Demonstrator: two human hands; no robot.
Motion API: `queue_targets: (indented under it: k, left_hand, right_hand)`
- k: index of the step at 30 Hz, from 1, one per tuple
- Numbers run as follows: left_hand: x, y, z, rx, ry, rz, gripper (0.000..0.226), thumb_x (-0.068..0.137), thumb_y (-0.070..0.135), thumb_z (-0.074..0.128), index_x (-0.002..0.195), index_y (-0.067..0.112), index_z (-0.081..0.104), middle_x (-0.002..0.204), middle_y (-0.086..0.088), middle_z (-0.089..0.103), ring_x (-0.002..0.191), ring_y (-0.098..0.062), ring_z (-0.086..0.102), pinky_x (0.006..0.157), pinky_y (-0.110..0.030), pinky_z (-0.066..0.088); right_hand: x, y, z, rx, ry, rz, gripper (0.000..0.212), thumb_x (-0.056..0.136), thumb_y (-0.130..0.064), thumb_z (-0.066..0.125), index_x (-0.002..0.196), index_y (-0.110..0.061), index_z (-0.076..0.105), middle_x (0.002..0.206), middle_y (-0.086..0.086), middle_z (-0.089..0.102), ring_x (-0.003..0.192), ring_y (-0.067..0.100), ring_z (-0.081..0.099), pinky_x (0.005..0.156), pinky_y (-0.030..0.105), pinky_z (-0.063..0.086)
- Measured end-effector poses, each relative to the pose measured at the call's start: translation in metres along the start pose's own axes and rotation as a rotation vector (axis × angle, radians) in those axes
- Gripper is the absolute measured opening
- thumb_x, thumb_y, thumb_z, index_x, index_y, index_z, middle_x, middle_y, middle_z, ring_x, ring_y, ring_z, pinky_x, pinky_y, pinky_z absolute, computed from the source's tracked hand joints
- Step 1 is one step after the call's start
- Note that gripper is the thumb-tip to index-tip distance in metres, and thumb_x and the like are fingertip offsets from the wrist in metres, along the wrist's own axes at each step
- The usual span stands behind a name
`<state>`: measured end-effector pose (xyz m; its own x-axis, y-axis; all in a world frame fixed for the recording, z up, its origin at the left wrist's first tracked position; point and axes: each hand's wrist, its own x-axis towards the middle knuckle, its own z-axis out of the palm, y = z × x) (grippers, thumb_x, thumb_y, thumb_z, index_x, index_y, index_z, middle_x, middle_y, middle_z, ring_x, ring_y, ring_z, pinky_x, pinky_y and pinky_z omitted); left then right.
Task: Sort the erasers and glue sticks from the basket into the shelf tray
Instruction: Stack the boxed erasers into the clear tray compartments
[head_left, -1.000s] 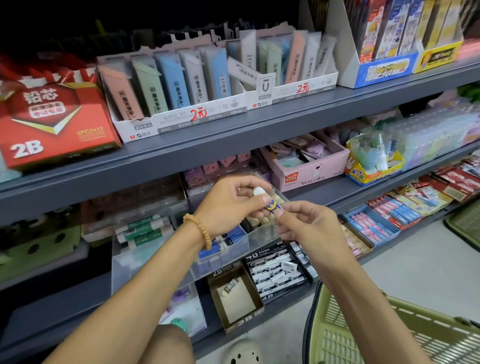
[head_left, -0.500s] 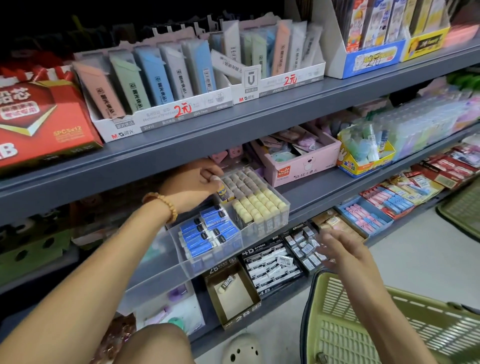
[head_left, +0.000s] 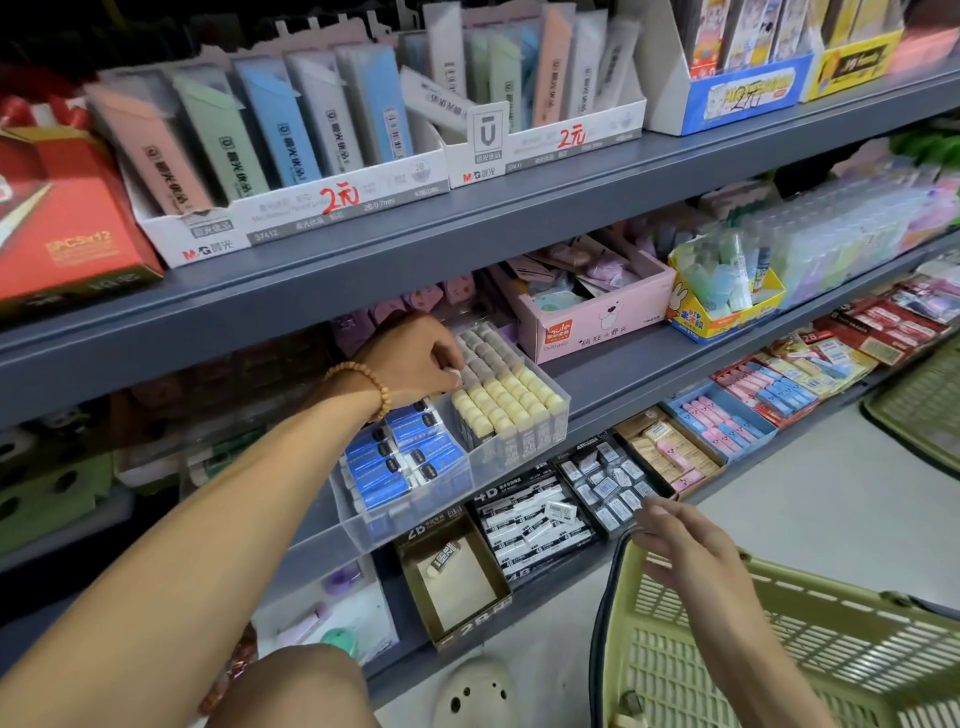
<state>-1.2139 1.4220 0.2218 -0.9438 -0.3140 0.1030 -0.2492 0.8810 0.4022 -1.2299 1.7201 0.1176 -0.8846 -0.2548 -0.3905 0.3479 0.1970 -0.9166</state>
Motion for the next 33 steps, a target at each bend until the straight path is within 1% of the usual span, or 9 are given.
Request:
queue_targets:
  k: [4, 8, 10, 15, 19, 23, 28, 31, 33]
  left_hand:
    - [0.003, -0.005, 0.004, -0.025, 0.003, 0.028, 0.008, 0.075, 0.012, 0.081, 0.079, 0.014, 0.075, 0.074, 0.013, 0.062, 0.065, 0.005, 0.056, 0.058, -0.004, 0.039]
    - [0.0, -0.016, 0.012, -0.085, 0.053, 0.056, 0.011, 0.075, 0.012, 0.082, 0.084, 0.015, 0.077, 0.082, 0.011, 0.062, 0.075, -0.002, 0.059, 0.074, -0.019, 0.046]
    - [-0.001, -0.018, 0.015, -0.111, 0.076, 0.065, 0.012, 0.075, 0.014, 0.082, 0.086, 0.014, 0.077, 0.084, 0.009, 0.062, 0.077, -0.004, 0.059, 0.077, -0.019, 0.048]
    - [-0.005, -0.019, 0.018, -0.118, 0.115, 0.07, 0.013, 0.078, 0.021, 0.079, 0.09, 0.017, 0.078, 0.085, 0.008, 0.062, 0.079, -0.006, 0.059, 0.075, -0.014, 0.043]
    - [-0.009, -0.019, 0.017, -0.081, 0.104, 0.057, 0.011, 0.085, 0.023, 0.073, 0.093, 0.017, 0.078, 0.086, 0.007, 0.062, 0.081, -0.011, 0.06, 0.08, -0.025, 0.047]
    - [-0.018, -0.006, 0.01, -0.077, 0.136, -0.037, 0.015, 0.093, 0.026, 0.063, 0.095, 0.017, 0.075, 0.089, 0.008, 0.064, 0.076, 0.001, 0.054, 0.072, -0.019, 0.042]
    - [-0.054, 0.047, -0.001, -0.37, 0.408, -0.115, 0.014, 0.092, 0.028, 0.062, 0.081, 0.025, 0.07, 0.077, 0.012, 0.069, 0.073, -0.01, 0.064, 0.07, -0.026, 0.05]
    - [-0.089, 0.082, 0.02, -0.673, 0.414, -0.095, 0.017, 0.091, 0.02, 0.064, 0.078, 0.028, 0.072, 0.078, 0.011, 0.072, 0.083, -0.019, 0.07, 0.079, -0.043, 0.057]
    - [-0.113, 0.101, 0.047, -0.784, 0.36, -0.142, 0.014, 0.09, 0.021, 0.064, 0.082, 0.03, 0.071, 0.082, 0.011, 0.073, 0.087, -0.016, 0.069, 0.083, -0.043, 0.057]
  right_hand:
    - [-0.001, 0.007, 0.002, 0.002, -0.001, 0.026, 0.017, 0.103, -0.026, 0.05, 0.108, -0.023, 0.066, 0.112, -0.002, 0.069, 0.105, 0.015, 0.065, 0.093, 0.039, 0.049]
    - [-0.001, 0.013, 0.004, 0.005, -0.003, 0.051, 0.016, 0.102, -0.026, 0.051, 0.108, -0.022, 0.066, 0.113, -0.002, 0.069, 0.105, 0.016, 0.065, 0.099, 0.042, 0.049]
    - [0.0, 0.014, 0.005, 0.002, -0.003, 0.056, 0.016, 0.103, -0.026, 0.051, 0.108, -0.022, 0.066, 0.113, -0.002, 0.068, 0.105, 0.017, 0.065, 0.098, 0.042, 0.049]
    - [0.002, 0.014, 0.003, -0.008, 0.008, 0.053, 0.017, 0.101, -0.026, 0.053, 0.11, -0.022, 0.067, 0.112, -0.002, 0.07, 0.103, 0.016, 0.066, 0.096, 0.042, 0.05]
    - [-0.001, 0.011, 0.001, 0.003, 0.015, 0.044, 0.017, 0.101, -0.027, 0.053, 0.11, -0.022, 0.066, 0.111, -0.001, 0.07, 0.102, 0.016, 0.066, 0.09, 0.04, 0.051]
    - [-0.01, 0.007, -0.007, 0.021, 0.032, 0.023, 0.016, 0.101, -0.025, 0.052, 0.109, -0.023, 0.066, 0.11, -0.001, 0.07, 0.102, 0.016, 0.066, 0.086, 0.037, 0.05]
    - [-0.022, 0.005, -0.027, 0.038, 0.065, -0.03, 0.015, 0.101, -0.025, 0.052, 0.105, -0.024, 0.067, 0.108, 0.0, 0.071, 0.101, 0.018, 0.067, 0.091, 0.042, 0.052]
    - [-0.03, 0.009, -0.042, 0.054, 0.093, -0.039, 0.016, 0.102, -0.024, 0.051, 0.106, -0.024, 0.067, 0.109, 0.0, 0.071, 0.101, 0.018, 0.067, 0.093, 0.042, 0.051]
    - [-0.037, 0.013, -0.053, 0.079, 0.106, -0.032, 0.017, 0.102, -0.023, 0.051, 0.108, -0.021, 0.066, 0.11, 0.003, 0.071, 0.102, 0.02, 0.066, 0.088, 0.039, 0.051]
